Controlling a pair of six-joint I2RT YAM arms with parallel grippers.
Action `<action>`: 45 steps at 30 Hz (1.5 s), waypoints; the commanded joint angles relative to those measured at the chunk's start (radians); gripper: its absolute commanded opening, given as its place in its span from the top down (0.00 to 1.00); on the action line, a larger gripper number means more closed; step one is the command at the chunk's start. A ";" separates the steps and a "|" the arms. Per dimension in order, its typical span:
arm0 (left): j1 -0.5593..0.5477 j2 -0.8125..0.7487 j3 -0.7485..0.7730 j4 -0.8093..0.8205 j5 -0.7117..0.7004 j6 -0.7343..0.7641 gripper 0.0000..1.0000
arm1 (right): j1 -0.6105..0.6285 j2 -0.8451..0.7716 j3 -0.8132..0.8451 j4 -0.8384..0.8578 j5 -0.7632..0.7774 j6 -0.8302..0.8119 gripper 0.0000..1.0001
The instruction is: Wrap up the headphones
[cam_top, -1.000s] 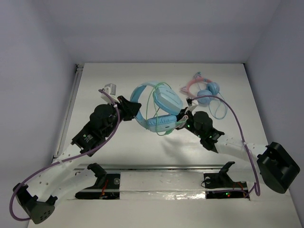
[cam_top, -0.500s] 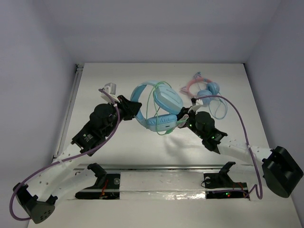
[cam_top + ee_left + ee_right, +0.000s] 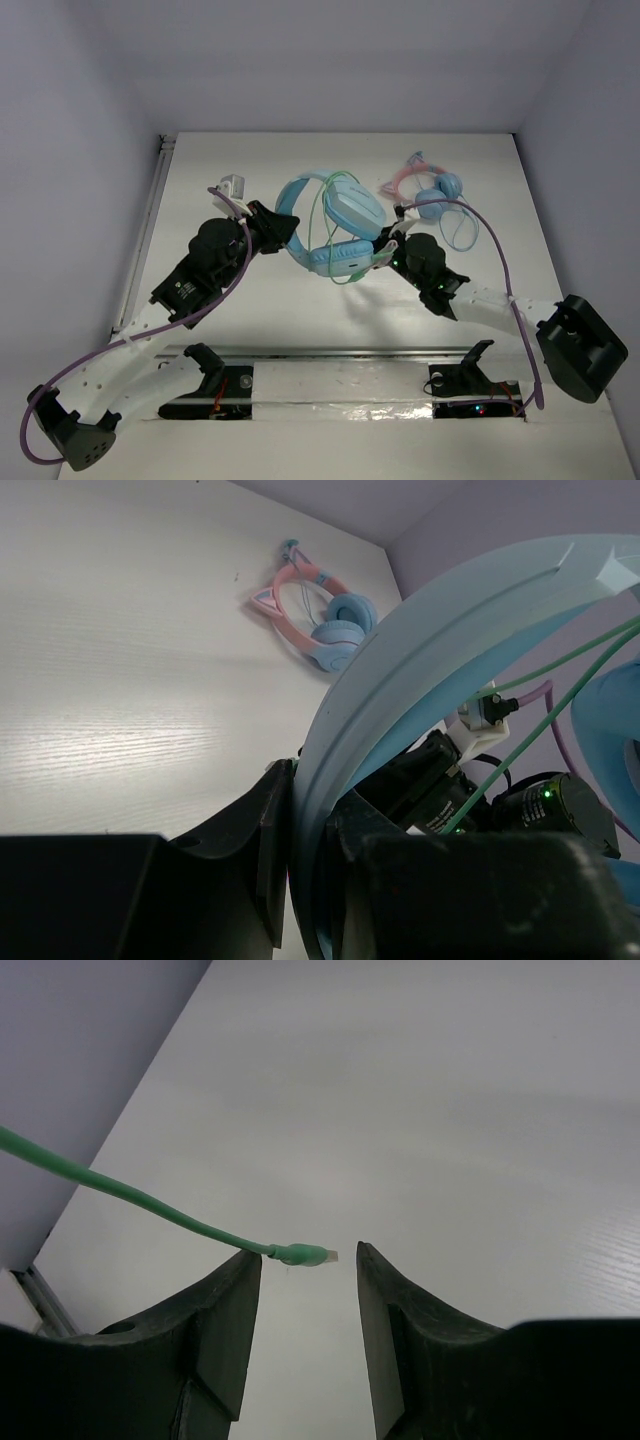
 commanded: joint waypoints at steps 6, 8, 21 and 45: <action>0.001 -0.021 0.054 0.108 0.033 -0.064 1.00 | 0.006 -0.020 0.025 0.128 -0.010 -0.069 0.50; 0.001 -0.022 0.052 0.110 0.039 -0.069 1.00 | 0.006 -0.019 0.027 0.128 -0.022 -0.074 0.50; 0.001 -0.012 0.054 0.134 0.064 -0.133 1.00 | 0.006 0.015 0.010 0.200 -0.144 0.000 0.77; 0.019 0.375 0.084 0.454 -0.430 -0.155 1.00 | 0.236 -0.123 -0.165 0.291 -0.101 0.393 0.97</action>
